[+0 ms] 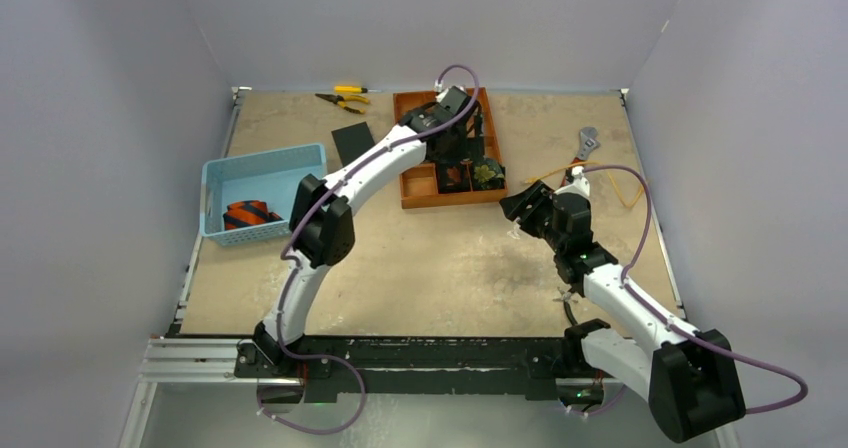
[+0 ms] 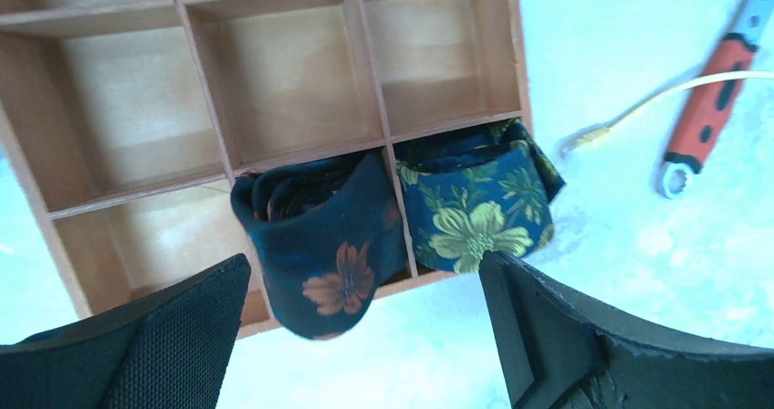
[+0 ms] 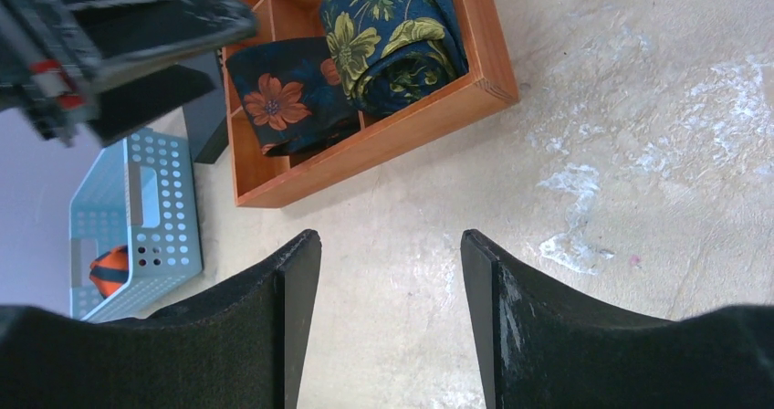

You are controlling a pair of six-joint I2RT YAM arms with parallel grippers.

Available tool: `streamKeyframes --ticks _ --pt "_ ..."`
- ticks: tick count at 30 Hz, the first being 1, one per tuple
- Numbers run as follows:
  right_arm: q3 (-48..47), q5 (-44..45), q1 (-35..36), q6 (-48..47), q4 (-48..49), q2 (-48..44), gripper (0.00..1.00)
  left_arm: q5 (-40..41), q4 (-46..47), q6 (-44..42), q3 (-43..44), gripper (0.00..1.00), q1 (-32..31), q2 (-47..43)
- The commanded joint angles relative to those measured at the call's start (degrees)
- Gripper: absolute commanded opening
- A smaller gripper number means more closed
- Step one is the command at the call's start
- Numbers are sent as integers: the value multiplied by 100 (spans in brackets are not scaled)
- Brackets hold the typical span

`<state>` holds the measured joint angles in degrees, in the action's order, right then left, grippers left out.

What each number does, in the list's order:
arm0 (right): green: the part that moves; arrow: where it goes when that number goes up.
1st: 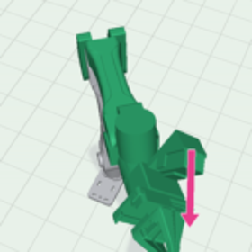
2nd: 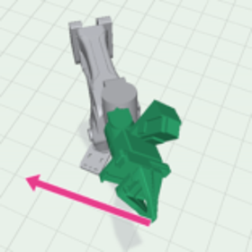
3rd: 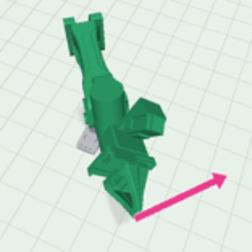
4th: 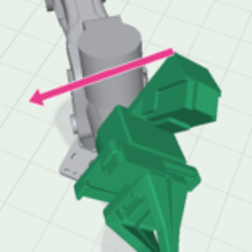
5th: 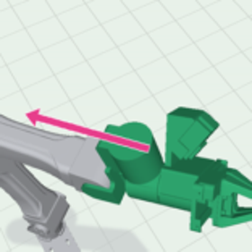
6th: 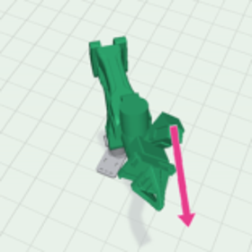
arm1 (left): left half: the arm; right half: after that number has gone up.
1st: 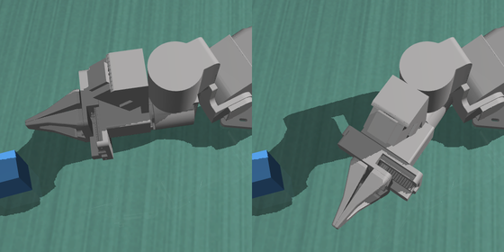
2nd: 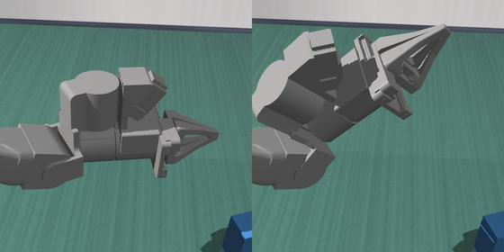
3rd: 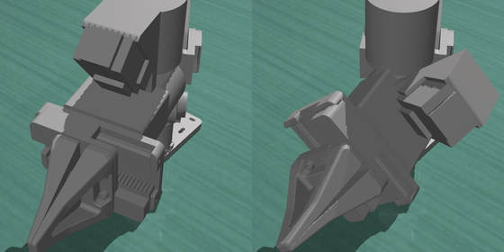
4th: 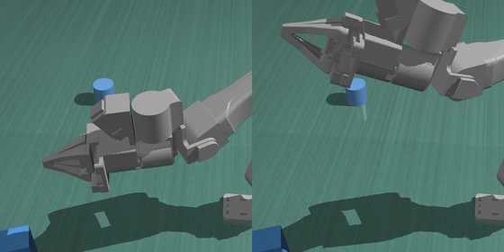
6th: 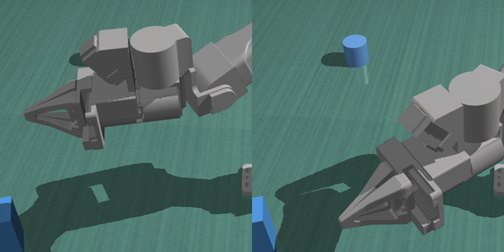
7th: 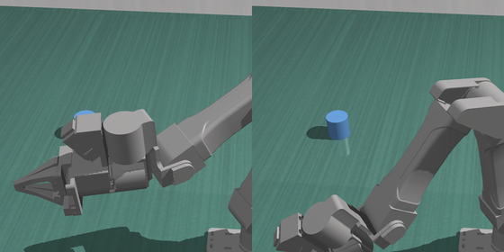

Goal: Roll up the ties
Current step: Reset both arms

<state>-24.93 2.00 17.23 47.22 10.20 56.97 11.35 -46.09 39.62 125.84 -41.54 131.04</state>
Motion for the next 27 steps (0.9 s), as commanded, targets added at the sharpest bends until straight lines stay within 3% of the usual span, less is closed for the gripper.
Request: streamKeyframes --ticks 1,5,11,16,17,18,19,27 --pt "-166 -90 -18 -220 -22 -164 62 328 196 -209 -297 97 -38 -857" --pt "-241 -189 -18 -722 14 -329 63 797 494 -321 -1346 98 -38 -1819" --pt "-155 -1043 -3 -1287 -14 -865 68 2091 2074 -347 -4648 99 -38 -4627" --pt "-8 -1105 14 -1315 -109 -1458 71 2800 2608 -126 -6642 99 -32 -6511" --pt "8 -1058 21 -1195 -106 -1554 77 2772 2631 -115 -6889 99 -30 -6791" --pt "44 -1026 23 -1094 -47 -1665 91 2781 2595 -88 -7111 99 -30 -7021" --pt "93 -1027 24 -1029 50 -1780 98 2780 2558 -42 -7296 99 -31 -7218" --pt "326 -983 26 -283 581 -2277 99 3041 2085 135 -7749 99 -30 -7764"
